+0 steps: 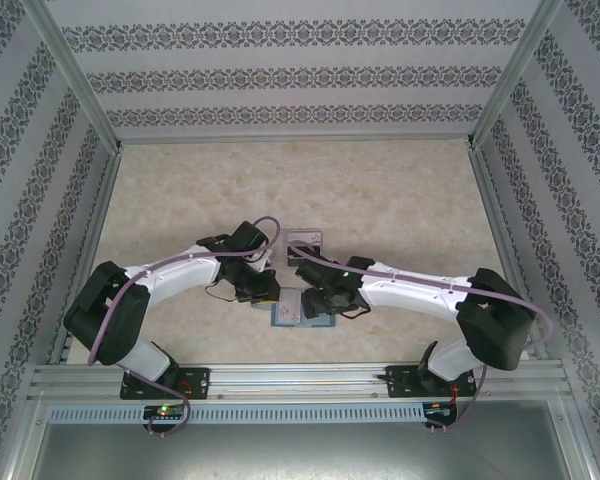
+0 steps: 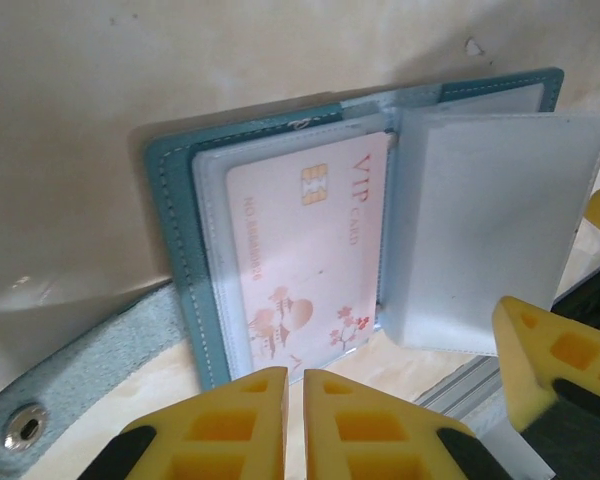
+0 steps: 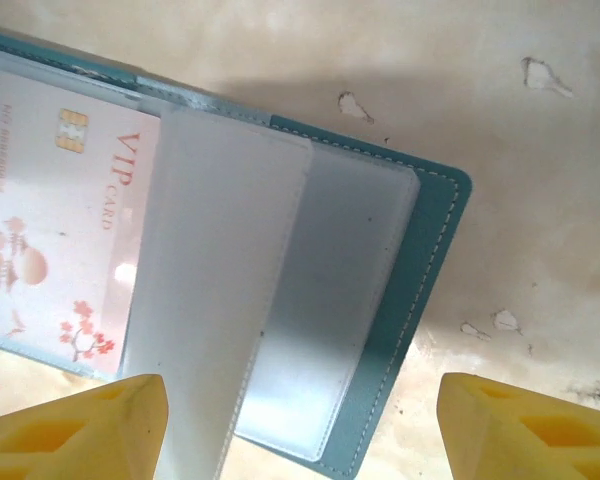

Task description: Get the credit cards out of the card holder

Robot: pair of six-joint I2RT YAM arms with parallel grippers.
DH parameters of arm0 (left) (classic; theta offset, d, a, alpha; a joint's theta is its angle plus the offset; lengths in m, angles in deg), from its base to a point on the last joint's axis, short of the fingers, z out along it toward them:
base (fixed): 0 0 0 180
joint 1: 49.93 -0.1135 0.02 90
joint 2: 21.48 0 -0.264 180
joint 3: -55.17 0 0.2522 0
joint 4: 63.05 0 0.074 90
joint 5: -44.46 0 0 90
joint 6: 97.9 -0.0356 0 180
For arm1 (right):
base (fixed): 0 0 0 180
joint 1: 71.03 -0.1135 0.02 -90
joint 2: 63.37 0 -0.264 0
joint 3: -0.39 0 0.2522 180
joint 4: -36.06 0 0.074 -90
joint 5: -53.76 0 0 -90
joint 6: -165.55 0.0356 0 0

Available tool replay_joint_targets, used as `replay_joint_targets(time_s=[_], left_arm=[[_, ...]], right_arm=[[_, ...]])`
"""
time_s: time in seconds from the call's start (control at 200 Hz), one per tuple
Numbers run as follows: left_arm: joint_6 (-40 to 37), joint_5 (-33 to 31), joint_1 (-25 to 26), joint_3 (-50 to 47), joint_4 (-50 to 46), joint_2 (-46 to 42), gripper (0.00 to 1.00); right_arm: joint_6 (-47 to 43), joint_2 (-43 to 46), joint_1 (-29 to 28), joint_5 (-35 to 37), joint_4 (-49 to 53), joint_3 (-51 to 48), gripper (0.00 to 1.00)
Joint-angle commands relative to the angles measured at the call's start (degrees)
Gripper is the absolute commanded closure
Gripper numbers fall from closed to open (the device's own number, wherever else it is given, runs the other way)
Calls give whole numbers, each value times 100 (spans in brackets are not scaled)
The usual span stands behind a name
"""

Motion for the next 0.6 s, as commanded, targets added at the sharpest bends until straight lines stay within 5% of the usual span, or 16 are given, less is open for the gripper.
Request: replay_joint_targets(time_s=[0.0,0.265,0.595], left_arm=[[81,59,85,167,161,220,86],[-73,-61,86,250,164,737,87],[-165,-165,85,138,157,915,87]], right_arm=[[1,213,87,-198,107,-84,29],[390,289,99,-794,-507,-23,47],[631,322,157,-782,-406,72,51]])
